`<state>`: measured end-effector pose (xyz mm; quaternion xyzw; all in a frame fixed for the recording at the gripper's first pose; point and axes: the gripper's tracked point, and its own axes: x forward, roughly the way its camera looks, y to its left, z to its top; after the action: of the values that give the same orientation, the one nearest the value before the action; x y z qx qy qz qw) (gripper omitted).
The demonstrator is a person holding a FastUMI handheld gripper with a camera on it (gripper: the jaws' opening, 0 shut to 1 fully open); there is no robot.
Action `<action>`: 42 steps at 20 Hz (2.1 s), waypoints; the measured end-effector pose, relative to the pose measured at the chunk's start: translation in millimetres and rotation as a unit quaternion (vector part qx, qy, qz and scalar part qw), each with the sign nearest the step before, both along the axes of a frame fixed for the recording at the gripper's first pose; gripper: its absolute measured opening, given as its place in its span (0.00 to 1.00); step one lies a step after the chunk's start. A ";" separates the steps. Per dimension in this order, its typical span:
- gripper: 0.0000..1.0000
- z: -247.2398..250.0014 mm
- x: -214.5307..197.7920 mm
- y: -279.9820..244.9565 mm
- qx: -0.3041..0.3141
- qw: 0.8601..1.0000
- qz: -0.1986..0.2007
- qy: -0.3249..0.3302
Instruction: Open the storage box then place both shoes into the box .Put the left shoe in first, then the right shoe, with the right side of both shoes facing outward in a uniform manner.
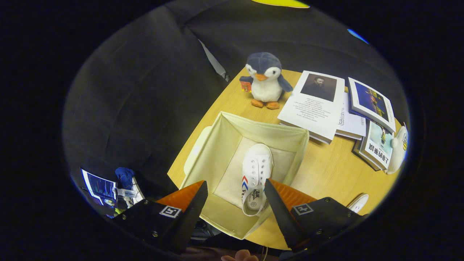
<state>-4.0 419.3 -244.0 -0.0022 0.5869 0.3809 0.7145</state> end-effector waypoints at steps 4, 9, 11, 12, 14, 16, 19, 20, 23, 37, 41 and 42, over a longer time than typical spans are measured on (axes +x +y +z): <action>0.96 24.1 6.5 -32.7 0.016 0.999 -0.030 -0.010; 0.96 43.4 11.8 -79.0 0.026 0.997 -0.067 -0.024; 0.96 48.1 12.1 -99.2 0.028 0.996 -0.084 -0.028; 0.96 49.6 11.7 -111.6 0.029 0.995 -0.093 -0.030; 0.96 48.8 12.0 -136.3 0.029 0.993 -0.111 -0.033; 0.96 48.7 14.5 -161.6 0.029 0.990 -0.130 -0.039; 0.96 46.3 16.4 -201.0 0.019 0.986 -0.154 -0.057; 0.96 45.5 16.3 -212.8 0.013 0.985 -0.159 -0.063; 0.96 41.1 9.4 -242.1 0.006 0.982 -0.181 -0.059; 0.94 -56.1 -23.3 -373.7 -0.108 0.954 -0.278 -0.014; 0.80 -93.8 -40.1 -393.2 -0.140 0.948 -0.284 0.024; 0.79 -100.7 -43.5 -396.2 -0.148 0.947 -0.282 0.032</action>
<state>-47.5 23.1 -344.6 0.0701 0.6356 0.0725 0.7654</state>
